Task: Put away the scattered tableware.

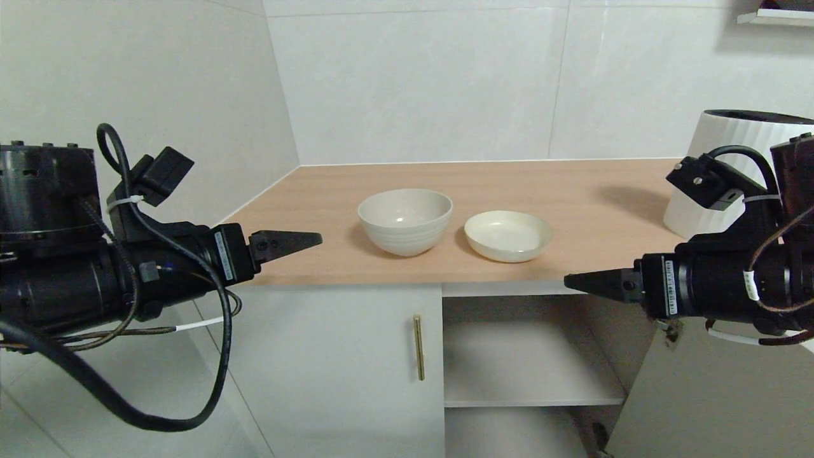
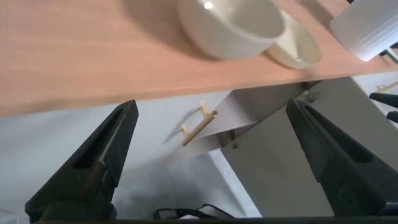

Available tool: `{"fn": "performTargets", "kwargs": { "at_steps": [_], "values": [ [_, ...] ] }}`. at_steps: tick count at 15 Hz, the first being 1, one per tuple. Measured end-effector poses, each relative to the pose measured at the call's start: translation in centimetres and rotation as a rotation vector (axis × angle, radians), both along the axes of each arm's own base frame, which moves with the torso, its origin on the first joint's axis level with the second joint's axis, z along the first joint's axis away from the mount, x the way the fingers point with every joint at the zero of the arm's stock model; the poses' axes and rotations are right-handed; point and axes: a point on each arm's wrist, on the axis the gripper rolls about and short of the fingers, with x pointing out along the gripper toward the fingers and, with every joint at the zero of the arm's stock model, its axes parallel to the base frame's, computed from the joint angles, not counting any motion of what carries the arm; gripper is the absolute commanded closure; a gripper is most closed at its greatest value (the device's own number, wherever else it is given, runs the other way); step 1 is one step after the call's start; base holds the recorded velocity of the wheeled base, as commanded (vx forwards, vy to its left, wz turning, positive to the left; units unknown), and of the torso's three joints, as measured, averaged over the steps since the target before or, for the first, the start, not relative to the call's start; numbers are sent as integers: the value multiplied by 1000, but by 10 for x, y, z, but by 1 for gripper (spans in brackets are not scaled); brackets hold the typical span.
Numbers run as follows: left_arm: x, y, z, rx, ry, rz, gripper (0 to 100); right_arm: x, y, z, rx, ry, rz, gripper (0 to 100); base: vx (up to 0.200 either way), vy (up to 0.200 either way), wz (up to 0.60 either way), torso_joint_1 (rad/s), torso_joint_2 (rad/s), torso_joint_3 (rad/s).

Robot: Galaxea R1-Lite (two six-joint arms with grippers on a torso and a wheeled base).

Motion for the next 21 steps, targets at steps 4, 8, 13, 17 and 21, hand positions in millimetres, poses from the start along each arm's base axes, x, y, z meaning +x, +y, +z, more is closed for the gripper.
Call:
{"fn": "performTargets", "kwargs": {
  "at_steps": [4, 8, 13, 17, 21],
  "values": [
    [3, -1, -3, 5, 13, -1, 0, 5, 0, -2, -2, -1, -7, 0, 0, 0, 0, 188, -472, -288],
    [5, -4, 2, 14, -8, -24, 0, 19, 8, 1, 25, -80, -10, 0, 0, 0, 0, 85, -201, -123],
    [13, -7, 16, 55, 145, -32, 0, 52, 20, -2, -35, 6, -124, 0, 0, 0, 0, 0, 0, 0],
    [45, -24, 29, -21, 220, 114, 0, 69, 27, -7, -22, 66, -184, 0, 0, 0, 0, 0, 0, 0],
    [73, -52, 2, -15, 313, 164, 0, 76, 30, -14, -28, 85, -196, 0, 0, 0, 0, 0, 0, 0]
  ]
}}
